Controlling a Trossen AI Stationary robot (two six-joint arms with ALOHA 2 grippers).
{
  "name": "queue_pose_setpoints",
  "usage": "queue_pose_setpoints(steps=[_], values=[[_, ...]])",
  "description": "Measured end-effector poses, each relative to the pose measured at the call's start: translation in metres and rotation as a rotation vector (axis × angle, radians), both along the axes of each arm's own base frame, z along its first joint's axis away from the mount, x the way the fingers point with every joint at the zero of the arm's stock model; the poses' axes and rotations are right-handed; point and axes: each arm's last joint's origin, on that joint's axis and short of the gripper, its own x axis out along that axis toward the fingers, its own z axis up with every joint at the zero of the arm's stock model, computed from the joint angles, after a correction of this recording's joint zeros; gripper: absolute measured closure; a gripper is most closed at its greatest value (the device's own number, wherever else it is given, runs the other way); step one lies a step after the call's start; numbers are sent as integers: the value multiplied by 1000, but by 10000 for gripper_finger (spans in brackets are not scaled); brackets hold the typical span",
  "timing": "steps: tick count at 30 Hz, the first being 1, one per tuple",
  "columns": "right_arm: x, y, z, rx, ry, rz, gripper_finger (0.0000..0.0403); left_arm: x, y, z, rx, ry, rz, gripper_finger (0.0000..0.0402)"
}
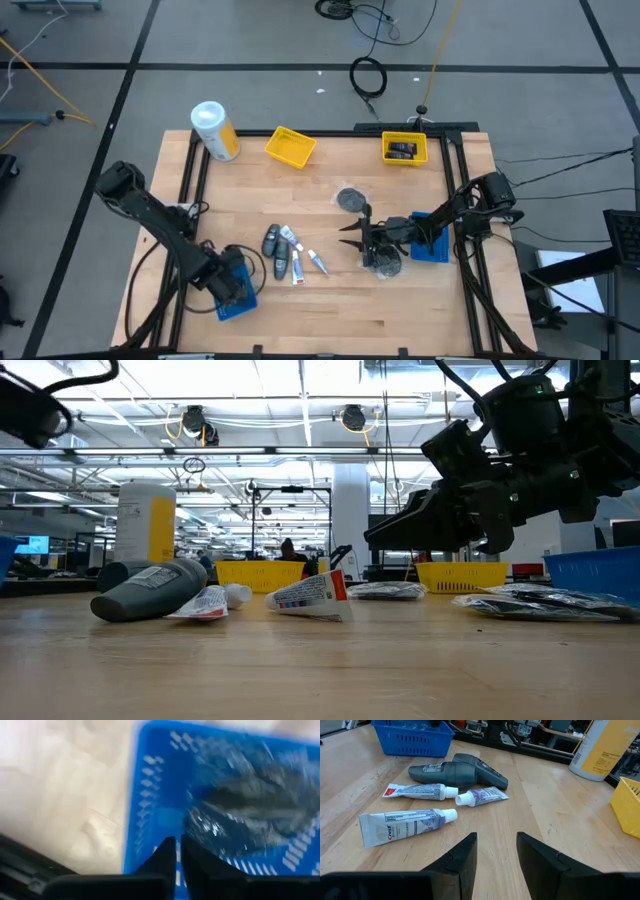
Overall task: Pick & Place Travel size toiletries
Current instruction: Adjust the left blue bin
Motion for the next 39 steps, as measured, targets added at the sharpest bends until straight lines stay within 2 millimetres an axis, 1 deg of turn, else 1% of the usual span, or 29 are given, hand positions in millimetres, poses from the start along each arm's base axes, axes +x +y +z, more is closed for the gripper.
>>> queue_pose_setpoints(steps=[3,6,7,10,12,14,17,20,27,29,31,33,39], values=[[0,0,0,0,0,0,273,-5,6,9,32,-41,14,320],[0,0,0,0,0,0,273,-10,14,17,119,-105,-10,263],[0,0,0,0,0,0,273,-12,17,17,142,-113,-31,244],[0,0,0,-1,0,0,273,-15,21,5,154,-98,-71,202],[0,0,0,-1,0,0,273,-16,23,-7,121,-97,-84,192],[0,0,0,-1,0,0,273,-17,24,-17,99,-111,-101,193],[0,0,0,-1,0,0,273,-18,27,-25,103,-106,-113,216],[0,0,0,-1,0,0,273,-19,31,-26,122,-85,-195,258],[0,0,0,-1,0,0,273,-13,45,-25,188,-31,-530,375],[0,0,0,-1,0,0,273,-11,51,-25,195,-3,-617,392],[0,0,0,-1,0,0,273,-10,56,-25,212,26,-689,389],[0,0,0,-1,2,0,273,-8,61,-24,245,47,-718,375],[0,0,-1,-2,8,0,273,-8,76,-23,305,109,-638,336]])
